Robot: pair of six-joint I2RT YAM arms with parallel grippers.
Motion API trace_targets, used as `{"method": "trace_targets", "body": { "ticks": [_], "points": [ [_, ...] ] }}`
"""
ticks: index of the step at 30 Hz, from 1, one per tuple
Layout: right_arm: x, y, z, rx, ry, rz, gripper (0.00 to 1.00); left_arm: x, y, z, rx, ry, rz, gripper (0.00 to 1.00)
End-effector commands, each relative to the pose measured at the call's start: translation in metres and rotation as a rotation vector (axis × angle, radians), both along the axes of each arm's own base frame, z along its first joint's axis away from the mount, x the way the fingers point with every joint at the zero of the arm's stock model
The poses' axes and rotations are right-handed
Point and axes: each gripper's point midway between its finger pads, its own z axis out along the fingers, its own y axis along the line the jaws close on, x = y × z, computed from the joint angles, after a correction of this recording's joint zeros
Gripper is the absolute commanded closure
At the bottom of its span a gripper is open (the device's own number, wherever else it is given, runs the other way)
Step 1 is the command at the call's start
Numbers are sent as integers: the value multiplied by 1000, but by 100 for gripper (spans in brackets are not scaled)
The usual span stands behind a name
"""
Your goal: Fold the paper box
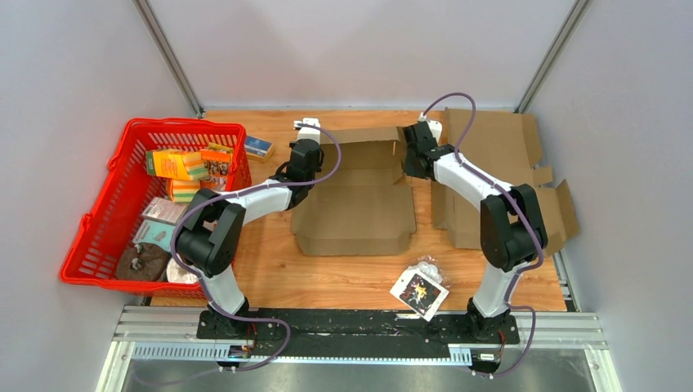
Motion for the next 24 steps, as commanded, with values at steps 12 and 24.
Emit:
{"method": "trace_targets", "body": {
  "ticks": [12,24],
  "points": [
    [-23,50,33,441,3,-157,100,-5,3,5,0,-5,-9,100],
    [-57,89,6,439,-1,-116,92,-6,2,3,-11,-3,-11,100]
  ]
}}
